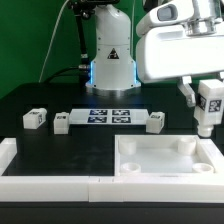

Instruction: Assemble one leg

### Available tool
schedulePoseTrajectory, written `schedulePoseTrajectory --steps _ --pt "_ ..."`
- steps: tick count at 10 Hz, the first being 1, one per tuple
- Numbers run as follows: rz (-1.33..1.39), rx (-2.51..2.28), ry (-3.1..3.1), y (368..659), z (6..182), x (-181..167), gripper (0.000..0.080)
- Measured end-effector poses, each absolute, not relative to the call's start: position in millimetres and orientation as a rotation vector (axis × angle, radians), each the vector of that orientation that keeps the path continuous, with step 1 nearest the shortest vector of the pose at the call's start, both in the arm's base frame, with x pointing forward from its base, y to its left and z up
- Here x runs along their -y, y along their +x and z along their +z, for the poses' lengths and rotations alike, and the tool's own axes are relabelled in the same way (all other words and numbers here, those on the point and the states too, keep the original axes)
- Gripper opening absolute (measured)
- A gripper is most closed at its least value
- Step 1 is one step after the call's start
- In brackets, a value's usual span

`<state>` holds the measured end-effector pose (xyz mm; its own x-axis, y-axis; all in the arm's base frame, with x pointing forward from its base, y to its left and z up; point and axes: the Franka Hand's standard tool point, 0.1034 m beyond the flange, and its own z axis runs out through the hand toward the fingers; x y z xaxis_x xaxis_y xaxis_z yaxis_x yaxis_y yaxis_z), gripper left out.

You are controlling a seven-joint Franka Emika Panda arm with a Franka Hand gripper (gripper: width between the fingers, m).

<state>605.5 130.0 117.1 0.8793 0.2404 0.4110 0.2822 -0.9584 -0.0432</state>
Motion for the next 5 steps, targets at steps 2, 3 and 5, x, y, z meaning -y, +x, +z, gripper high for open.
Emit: schedulePoseTrajectory --steps 2,3,5 --pt "-0.646 0.525 -2.936 624.4 105.2 -130.1 0.0288" --pt "-0.649 0.517 -2.935 625.2 105.7 -130.8 0.0288" --pt "-0.646 0.517 -2.935 624.4 104.7 -130.6 0.0288"
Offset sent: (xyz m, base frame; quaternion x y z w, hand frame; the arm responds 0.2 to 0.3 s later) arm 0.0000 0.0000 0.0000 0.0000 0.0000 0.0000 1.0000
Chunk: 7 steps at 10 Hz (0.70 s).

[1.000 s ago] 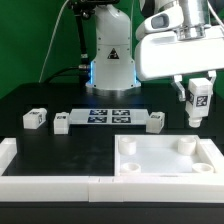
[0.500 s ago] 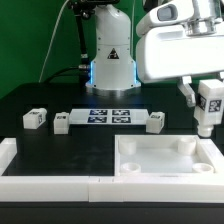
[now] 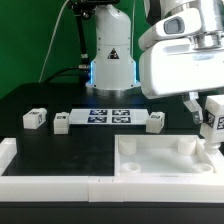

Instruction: Assemble one leg

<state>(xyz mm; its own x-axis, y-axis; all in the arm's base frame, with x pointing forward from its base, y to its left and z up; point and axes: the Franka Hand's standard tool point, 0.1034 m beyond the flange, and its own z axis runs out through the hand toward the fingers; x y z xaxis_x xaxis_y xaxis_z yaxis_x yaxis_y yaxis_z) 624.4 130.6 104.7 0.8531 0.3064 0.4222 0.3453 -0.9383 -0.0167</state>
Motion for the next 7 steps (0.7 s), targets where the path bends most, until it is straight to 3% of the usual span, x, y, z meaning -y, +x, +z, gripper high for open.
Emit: schedulePoseTrajectory --steps 7 --pt "-0.635 0.510 -2.942 623.6 81.4 -124.7 0.0288"
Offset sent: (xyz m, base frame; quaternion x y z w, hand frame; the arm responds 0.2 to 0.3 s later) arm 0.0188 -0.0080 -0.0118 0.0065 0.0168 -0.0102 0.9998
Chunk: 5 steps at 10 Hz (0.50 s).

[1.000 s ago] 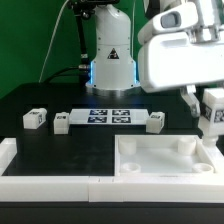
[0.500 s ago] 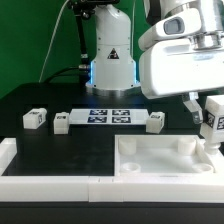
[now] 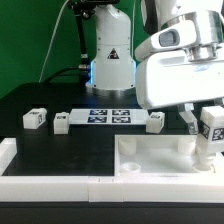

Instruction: Assemble one leg

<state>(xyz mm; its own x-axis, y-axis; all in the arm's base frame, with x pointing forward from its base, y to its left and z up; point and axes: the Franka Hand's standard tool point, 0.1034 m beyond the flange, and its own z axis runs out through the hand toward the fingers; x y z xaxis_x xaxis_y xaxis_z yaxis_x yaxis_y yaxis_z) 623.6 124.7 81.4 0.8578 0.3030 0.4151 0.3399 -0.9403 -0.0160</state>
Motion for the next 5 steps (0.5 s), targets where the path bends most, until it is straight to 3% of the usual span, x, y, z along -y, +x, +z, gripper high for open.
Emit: schedulePoseTrajectory --steps 5 --pt "-0.693 0.484 -2.942 625.8 65.6 -118.0 0.0288"
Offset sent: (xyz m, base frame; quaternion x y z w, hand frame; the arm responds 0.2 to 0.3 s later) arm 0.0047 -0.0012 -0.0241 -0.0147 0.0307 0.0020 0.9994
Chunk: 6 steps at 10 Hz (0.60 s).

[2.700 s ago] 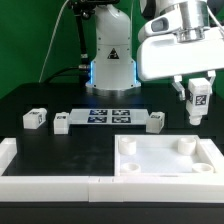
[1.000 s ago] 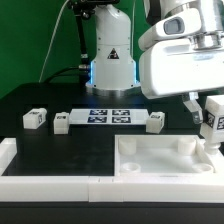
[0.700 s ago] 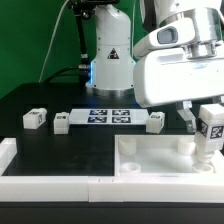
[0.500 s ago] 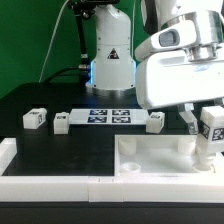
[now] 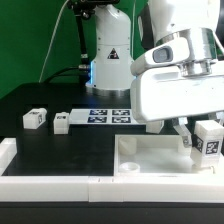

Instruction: Assemble one leg

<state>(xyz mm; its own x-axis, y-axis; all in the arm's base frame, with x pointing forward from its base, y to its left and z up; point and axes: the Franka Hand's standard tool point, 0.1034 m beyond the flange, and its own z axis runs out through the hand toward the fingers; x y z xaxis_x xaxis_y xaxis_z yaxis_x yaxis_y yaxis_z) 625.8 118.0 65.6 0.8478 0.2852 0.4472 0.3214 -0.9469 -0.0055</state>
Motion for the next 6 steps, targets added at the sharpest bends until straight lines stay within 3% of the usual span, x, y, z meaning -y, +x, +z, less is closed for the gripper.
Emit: schedulePoseTrajectory --steps 6 --pt "-0.777 0.471 -2.933 624.6 59.9 -116.4 0.0288"
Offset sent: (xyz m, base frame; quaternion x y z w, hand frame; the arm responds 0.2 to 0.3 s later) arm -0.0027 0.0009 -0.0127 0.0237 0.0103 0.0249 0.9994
